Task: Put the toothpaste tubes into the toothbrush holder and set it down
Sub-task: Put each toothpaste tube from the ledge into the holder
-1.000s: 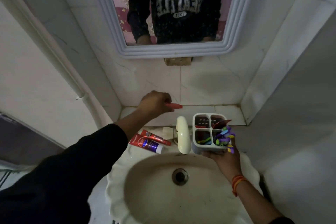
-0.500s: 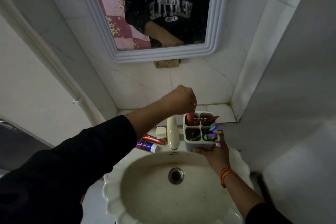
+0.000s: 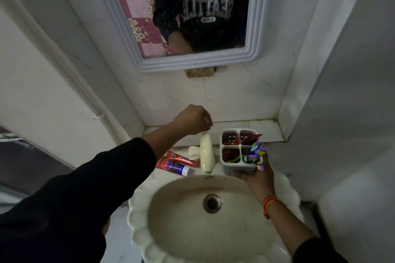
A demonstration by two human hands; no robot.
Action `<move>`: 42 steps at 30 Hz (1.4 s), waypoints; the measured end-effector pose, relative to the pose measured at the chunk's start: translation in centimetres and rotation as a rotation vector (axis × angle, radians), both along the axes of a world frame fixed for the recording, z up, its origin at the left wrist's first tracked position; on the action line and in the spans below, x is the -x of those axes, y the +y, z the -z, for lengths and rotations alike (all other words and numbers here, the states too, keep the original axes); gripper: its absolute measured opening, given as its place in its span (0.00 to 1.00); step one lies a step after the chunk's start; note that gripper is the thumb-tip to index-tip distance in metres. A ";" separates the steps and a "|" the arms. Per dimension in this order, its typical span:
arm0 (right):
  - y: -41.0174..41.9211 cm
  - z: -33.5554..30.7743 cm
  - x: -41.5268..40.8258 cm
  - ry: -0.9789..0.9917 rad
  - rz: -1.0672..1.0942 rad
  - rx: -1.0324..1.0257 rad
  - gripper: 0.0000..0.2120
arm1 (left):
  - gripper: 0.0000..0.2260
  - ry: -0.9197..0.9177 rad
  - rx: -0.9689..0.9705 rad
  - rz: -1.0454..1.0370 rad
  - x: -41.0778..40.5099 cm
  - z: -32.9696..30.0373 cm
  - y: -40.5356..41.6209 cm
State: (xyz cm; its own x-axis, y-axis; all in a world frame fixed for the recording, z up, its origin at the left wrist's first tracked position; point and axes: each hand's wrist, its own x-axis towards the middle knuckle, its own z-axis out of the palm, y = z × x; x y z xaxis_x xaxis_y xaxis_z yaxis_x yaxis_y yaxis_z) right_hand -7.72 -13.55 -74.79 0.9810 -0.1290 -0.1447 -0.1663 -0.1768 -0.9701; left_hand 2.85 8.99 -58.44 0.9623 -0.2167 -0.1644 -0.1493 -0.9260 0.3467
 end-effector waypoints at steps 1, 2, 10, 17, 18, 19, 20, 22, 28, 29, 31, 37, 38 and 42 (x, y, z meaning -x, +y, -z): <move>0.1 -0.2 0.1 0.020 -0.006 -0.008 0.39 | 0.08 0.007 -0.026 -0.012 0.0 0.7 1.2; 0.1 -0.2 0.1 0.028 -0.002 -0.008 0.41 | 0.09 0.026 -0.064 -0.018 0.0 1.4 2.3; -0.3 0.5 -0.2 -0.049 0.010 0.051 0.49 | 0.16 0.323 -0.360 -0.066 2.5 8.8 8.2; 0.3 -0.1 0.0 -0.071 0.030 0.065 0.43 | 0.13 0.178 -0.563 0.118 2.7 9.9 8.8; 0.4 0.0 -0.1 -0.067 0.026 0.068 0.44 | 0.13 0.167 -0.580 0.152 2.6 9.9 8.8; 0.2 0.1 -0.1 -0.062 0.020 0.055 0.44 | 0.14 0.160 -0.595 0.190 2.6 9.9 8.9; 0.2 0.1 -0.1 -0.053 0.011 0.031 0.44 | 0.14 0.154 -0.606 0.226 2.6 9.9 9.1; 0.1 0.4 -0.2 -0.027 -0.008 -0.020 0.46 | 0.14 0.130 -0.595 0.261 2.6 10.2 9.7; 0.0 0.4 -0.2 -0.064 0.005 0.058 0.40 | 0.14 0.030 -0.501 0.254 2.2 10.0 11.1; 0.1 0.3 -0.2 -0.056 0.014 0.060 0.40 | 0.13 0.058 -0.431 0.209 1.9 9.4 11.2; 0.2 0.2 0.0 -0.042 0.041 0.083 0.39 | 0.12 0.084 -0.256 0.109 1.4 8.1 11.5; 0.2 0.5 0.0 -0.049 0.027 0.064 0.40 | 0.10 -0.126 0.165 -0.089 1.1 3.2 9.9; 0.4 0.2 0.1 -0.053 0.020 0.067 0.40 | 0.10 -0.162 0.190 -0.099 1.2 2.5 9.3; 0.7 -0.4 -0.3 -0.026 0.025 -0.036 0.31 | 0.10 -0.352 0.269 -0.071 2.2 -2.3 5.9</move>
State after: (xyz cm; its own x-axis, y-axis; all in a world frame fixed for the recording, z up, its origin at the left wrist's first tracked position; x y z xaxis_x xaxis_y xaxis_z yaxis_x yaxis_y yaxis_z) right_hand -7.42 -12.80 -74.40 0.9811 -0.1486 -0.1238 -0.1446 -0.1383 -0.9798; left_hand 0.68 14.91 -56.15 0.9636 -0.1381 0.2290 -0.2404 -0.8222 0.5160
